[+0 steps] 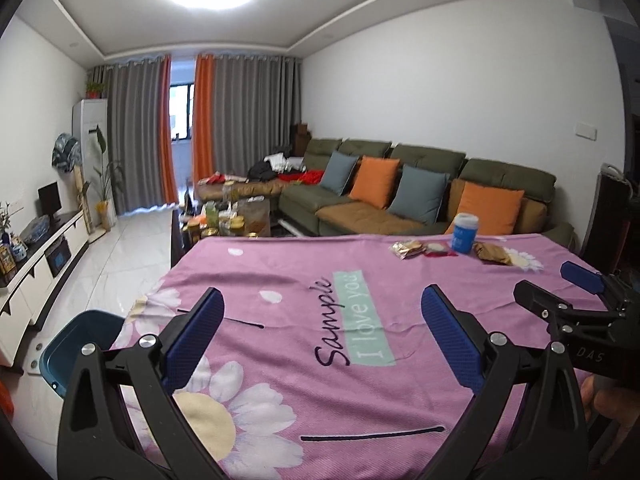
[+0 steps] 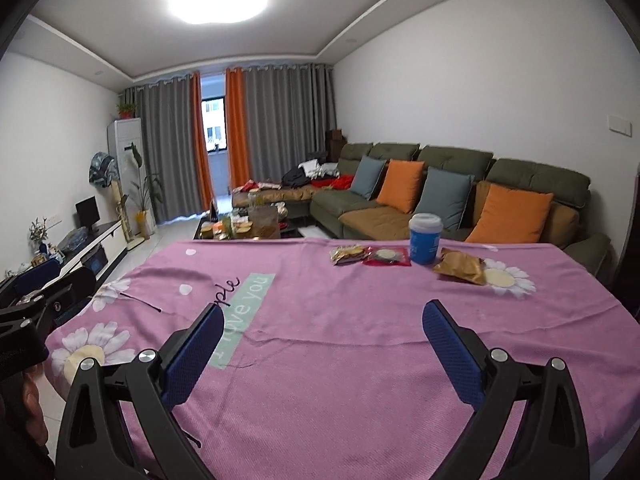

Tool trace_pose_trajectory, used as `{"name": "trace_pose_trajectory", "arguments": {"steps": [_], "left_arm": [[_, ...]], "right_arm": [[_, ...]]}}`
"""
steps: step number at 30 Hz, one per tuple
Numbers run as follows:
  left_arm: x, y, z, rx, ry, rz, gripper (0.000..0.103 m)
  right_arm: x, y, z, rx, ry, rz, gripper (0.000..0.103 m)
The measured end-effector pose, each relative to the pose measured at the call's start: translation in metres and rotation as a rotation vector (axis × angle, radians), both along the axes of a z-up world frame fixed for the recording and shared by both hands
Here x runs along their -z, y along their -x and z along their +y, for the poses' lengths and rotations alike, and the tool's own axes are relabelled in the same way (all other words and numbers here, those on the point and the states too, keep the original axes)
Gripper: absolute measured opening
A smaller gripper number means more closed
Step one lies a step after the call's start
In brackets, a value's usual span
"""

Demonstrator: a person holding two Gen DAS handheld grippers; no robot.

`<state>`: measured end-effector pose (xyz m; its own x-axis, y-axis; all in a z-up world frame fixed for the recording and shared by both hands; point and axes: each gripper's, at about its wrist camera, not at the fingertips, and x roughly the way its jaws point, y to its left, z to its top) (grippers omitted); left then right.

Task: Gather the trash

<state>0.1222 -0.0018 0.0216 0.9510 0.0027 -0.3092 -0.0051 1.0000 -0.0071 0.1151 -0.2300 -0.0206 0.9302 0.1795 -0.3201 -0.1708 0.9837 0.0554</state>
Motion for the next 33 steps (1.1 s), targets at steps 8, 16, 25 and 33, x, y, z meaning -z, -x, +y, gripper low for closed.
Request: {"name": "trace_pose_trajectory", "arguments": {"steps": [8,16,25,33], "left_arm": [[0.003,0.032,-0.003,0.006,0.005,-0.073,0.097],[0.008,0.055,0.006,-0.029,0.033,-0.102,0.097],[0.012,0.076,-0.006,-0.006,0.006,-0.152,0.097],[0.008,0.088,-0.007,-0.014,-0.009,-0.203,0.097]], "right_arm": [[-0.002,0.029,0.001,0.004,0.004,-0.086,0.096],[0.004,0.056,0.004,-0.005,0.006,-0.124,0.096],[0.004,0.078,0.016,-0.042,0.033,-0.167,0.096],[0.003,0.099,0.011,-0.019,0.034,-0.192,0.096]]}}
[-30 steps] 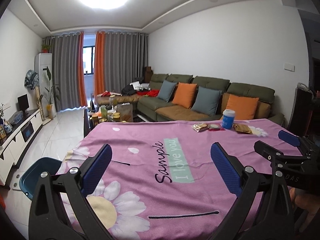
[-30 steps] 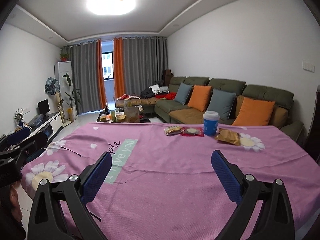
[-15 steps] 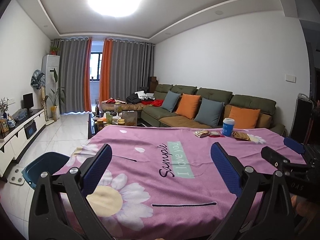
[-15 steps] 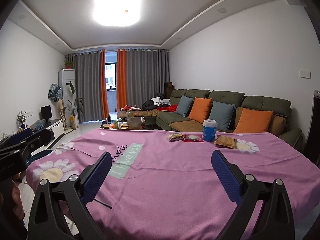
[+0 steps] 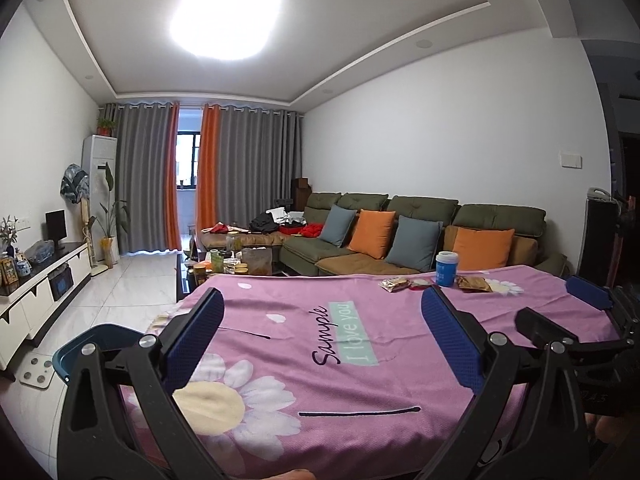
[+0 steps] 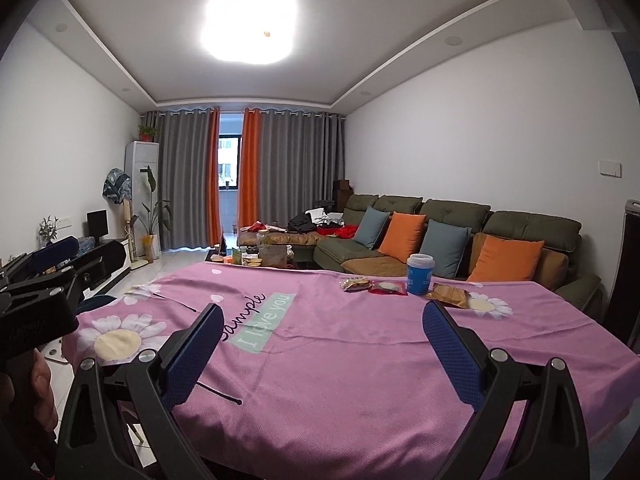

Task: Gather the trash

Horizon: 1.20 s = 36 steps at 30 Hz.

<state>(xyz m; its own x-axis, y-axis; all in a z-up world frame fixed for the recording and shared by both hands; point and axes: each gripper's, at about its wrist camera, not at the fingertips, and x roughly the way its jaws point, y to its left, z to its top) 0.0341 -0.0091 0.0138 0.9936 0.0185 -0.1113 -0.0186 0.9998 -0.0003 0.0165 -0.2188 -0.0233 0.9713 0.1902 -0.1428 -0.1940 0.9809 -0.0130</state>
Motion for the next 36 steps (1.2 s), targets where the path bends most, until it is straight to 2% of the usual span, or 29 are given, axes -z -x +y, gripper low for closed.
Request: {"name": "trace_pose_trajectory", "arguments": {"steps": [12,18,25,36], "left_arm": [[0.002,0.012,0.005,0.021,0.02,-0.007,0.097],[0.006,0.013,0.012,-0.003,0.029,0.003,0.097],[0.011,0.013,0.017,-0.013,0.032,0.008,0.097],[0.017,0.012,0.014,-0.013,0.007,0.018,0.097]], "right_arm": [[-0.002,0.003,-0.009,0.039,-0.016,-0.015,0.096],[-0.004,0.008,-0.003,0.041,0.004,-0.043,0.096],[-0.003,0.004,0.0,0.037,0.014,-0.03,0.096],[-0.002,0.003,0.002,0.041,0.025,-0.025,0.096]]}}
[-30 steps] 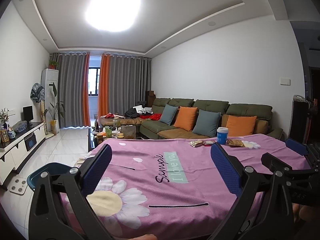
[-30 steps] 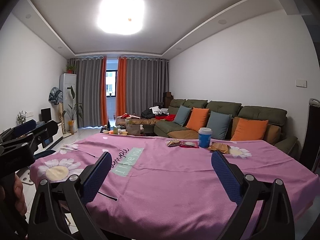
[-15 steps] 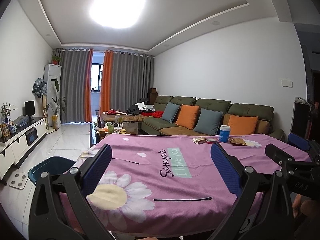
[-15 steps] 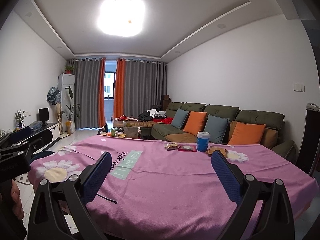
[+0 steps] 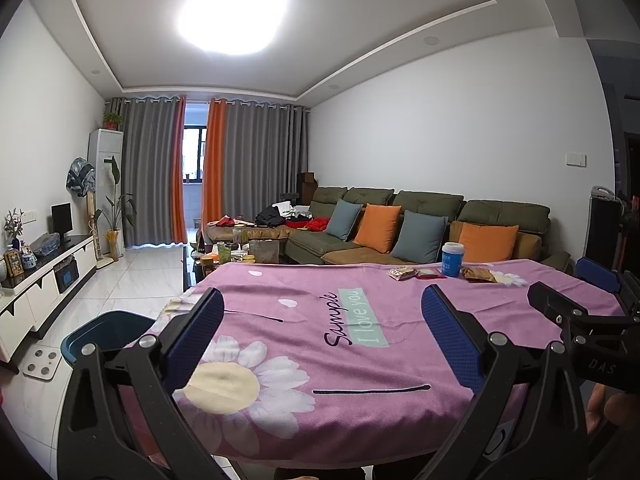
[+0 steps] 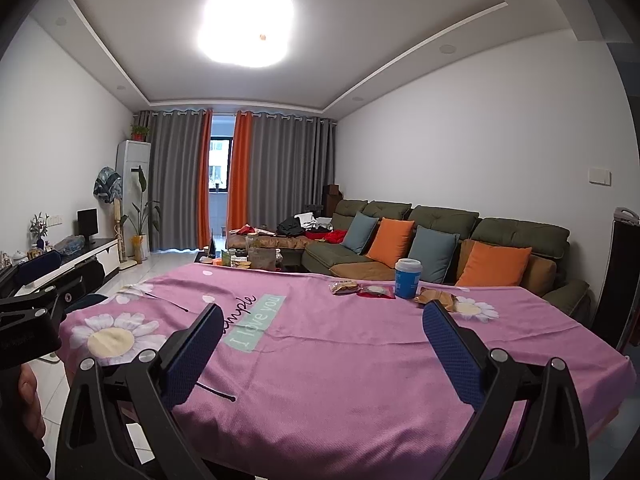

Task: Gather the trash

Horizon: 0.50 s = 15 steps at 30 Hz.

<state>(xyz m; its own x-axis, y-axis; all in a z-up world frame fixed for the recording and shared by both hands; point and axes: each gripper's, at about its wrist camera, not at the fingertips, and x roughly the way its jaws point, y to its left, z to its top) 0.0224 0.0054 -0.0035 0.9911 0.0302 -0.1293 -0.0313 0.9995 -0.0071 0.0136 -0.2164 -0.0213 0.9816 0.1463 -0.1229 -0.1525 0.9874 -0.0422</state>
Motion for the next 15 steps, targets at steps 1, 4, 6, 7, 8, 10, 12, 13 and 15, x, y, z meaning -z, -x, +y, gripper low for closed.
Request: {"name": "trace_pose_trajectory", "arguments": {"steps": [1,4,6,7,8,10,12,13,15], "left_arm": [[-0.0001,0.0006,-0.0005,0.002,0.0,0.0,0.097],[0.0004,0.0015,-0.0024,0.005,-0.004,0.001,0.097],[0.0014,0.0016,-0.0038,0.007,-0.008,0.003,0.097],[0.0003,0.0042,-0.004,0.008,-0.007,0.002,0.097],[0.0014,0.004,-0.0045,0.008,-0.008,0.004,0.097],[0.0018,0.0031,-0.0052,0.009,-0.01,0.011,0.097],[0.0019,0.0032,-0.0049,0.006,-0.01,0.01,0.097],[0.0017,0.0031,-0.0045,0.007,-0.009,0.011,0.097],[0.0023,0.003,-0.0043,0.005,-0.009,0.009,0.097]], "right_arm": [[0.0007,0.0006,0.0,0.0,0.0,0.0,0.096],[0.0013,0.0009,0.0001,-0.002,0.001,0.001,0.096],[0.0017,0.0017,0.0001,0.001,0.001,0.002,0.096],[0.002,0.0026,-0.0002,0.001,0.002,0.0,0.096],[0.0022,0.0027,-0.0004,0.002,0.003,0.003,0.096],[0.0024,0.0028,-0.0014,0.002,0.001,0.007,0.096],[0.0019,0.0033,-0.0013,0.001,0.002,0.007,0.096],[0.0023,0.0033,-0.0014,0.001,0.001,0.007,0.096],[0.0023,0.0035,-0.0015,0.0,0.003,0.007,0.096]]}}
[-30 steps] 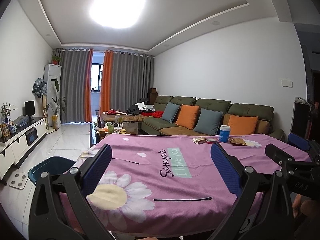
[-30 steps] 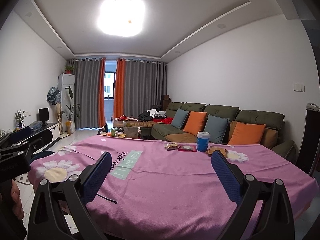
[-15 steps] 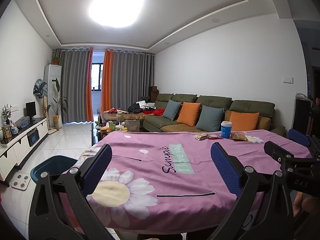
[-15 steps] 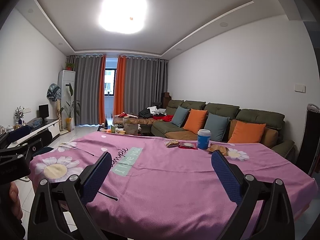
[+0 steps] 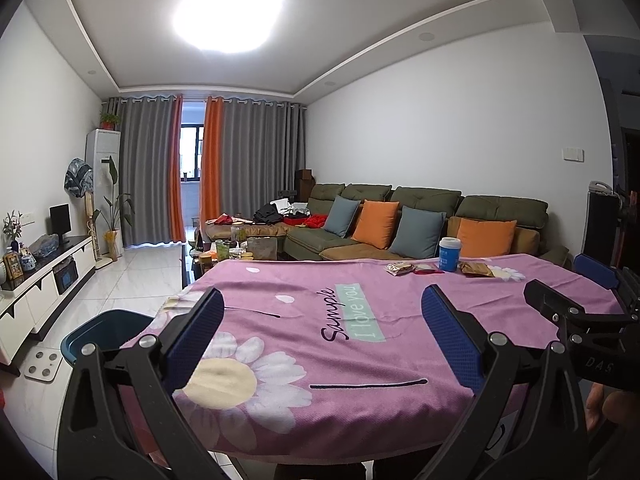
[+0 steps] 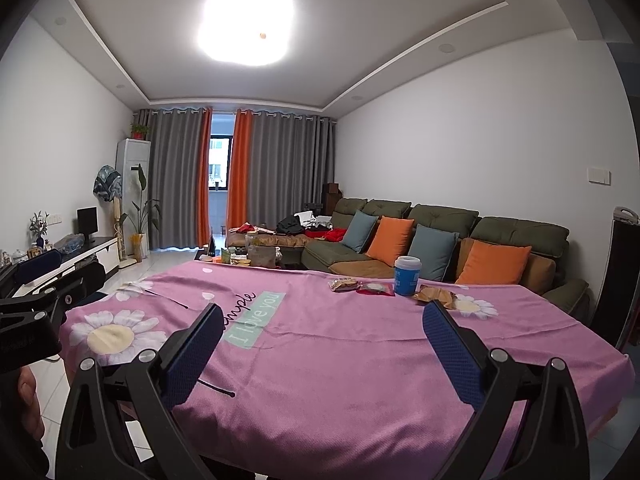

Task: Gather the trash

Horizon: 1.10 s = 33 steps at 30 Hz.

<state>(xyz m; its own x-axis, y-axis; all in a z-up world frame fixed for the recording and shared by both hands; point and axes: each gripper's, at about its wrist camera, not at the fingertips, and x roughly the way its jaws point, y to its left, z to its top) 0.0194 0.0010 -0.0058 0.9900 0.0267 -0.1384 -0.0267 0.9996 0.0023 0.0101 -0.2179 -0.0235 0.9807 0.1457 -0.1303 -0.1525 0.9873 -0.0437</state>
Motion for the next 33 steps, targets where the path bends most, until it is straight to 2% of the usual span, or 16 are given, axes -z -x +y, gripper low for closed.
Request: {"name": "trace_pose_trajectory", "arguments": {"steps": [33], "left_arm": [[0.0046,0.0017,-0.0032,0.022,0.005,0.008,0.097]], "right_arm": [[0.0003,-0.0031,-0.001,0.002,0.0,0.017,0.096]]}}
